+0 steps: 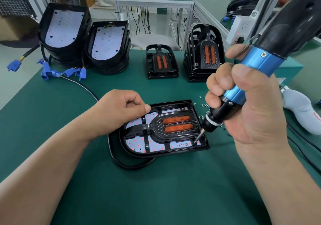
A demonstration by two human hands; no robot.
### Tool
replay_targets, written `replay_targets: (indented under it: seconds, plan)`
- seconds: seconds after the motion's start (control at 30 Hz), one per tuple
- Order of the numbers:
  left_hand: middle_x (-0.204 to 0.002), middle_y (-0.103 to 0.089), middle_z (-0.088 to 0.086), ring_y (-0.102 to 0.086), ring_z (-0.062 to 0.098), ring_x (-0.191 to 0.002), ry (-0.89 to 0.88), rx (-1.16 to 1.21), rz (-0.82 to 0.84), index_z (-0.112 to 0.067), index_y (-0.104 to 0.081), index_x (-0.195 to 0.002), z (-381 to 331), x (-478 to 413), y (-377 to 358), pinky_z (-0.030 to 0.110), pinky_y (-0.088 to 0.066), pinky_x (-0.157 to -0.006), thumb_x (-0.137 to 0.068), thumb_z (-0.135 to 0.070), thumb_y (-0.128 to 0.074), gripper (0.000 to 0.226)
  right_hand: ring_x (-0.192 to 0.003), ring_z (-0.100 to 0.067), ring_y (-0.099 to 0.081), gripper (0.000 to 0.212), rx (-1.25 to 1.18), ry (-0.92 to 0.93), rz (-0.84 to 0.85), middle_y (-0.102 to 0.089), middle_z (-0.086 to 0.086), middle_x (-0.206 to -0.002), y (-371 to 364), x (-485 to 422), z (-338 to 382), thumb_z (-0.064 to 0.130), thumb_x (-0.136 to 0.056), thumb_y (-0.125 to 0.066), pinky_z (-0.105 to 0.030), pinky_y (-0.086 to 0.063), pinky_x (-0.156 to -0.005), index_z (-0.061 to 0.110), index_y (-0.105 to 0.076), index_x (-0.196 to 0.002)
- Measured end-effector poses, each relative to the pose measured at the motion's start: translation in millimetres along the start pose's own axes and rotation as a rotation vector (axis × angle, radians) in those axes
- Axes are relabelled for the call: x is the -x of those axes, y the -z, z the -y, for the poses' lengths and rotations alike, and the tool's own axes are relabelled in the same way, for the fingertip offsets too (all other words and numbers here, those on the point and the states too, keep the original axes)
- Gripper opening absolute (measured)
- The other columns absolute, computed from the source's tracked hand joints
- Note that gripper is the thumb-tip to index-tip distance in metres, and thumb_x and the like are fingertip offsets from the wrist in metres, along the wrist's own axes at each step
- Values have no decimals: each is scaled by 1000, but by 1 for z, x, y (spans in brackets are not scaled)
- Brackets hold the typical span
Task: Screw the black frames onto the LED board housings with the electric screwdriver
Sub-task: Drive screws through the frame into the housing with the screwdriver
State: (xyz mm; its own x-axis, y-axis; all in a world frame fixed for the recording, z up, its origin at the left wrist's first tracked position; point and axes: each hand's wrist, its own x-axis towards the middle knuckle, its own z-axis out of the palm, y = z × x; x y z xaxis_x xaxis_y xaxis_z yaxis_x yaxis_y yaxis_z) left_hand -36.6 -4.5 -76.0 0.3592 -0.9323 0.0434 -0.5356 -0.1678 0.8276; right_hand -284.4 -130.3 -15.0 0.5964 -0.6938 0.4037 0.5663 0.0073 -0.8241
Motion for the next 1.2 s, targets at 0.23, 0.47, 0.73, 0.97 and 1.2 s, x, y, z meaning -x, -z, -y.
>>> replay_targets:
  seconds: [0.23,0.47,0.73,0.97,1.2]
  plan:
    - [-51,-42,-14,-35,6,-51,-2,-2,-14,-24,-70,-75,-1,2,-1,17,-33,-50,-91,-41,-79,25,-66,-18,-47,17,-33,-27,34,-47,2,-71,3,0,0,17,-86,-60,-27,-44,-55,20,-57,-102]
    - [-52,-41,-13,-35,7,-51,-17,-8,-23,-25,-70,-75,1,1,-1,17,-34,-50,-91,-41,-80,25,-65,-18,-46,19,-30,-48,88,-44,1,-70,6,-1,-1,15,-85,-60,-27,-44,-55,21,-58,-103]
    - [-56,-39,-9,-34,11,-54,-38,1,-26,-25,-71,-76,6,2,-1,19,-33,-50,-90,-44,-79,25,-74,-13,-47,57,-124,5,55,-49,5,-80,13,-5,-3,43,-85,-81,-24,-46,-62,15,-54,-126]
    - [-56,-37,-11,-33,11,-55,-34,4,-26,-28,-73,-77,4,2,-1,19,-33,-51,-91,-41,-79,21,-69,-8,-49,38,-168,12,-188,-48,8,-81,29,-11,7,53,-107,-44,-20,-47,-63,17,-54,-119]
    - [-54,-37,-10,-33,8,-53,-38,-11,-27,-28,-74,-77,8,1,-1,18,-32,-50,-92,-39,-79,19,-59,-6,-46,45,-91,-8,-371,-49,8,-78,67,-17,39,59,-107,-42,-17,-42,-52,16,-54,-115]
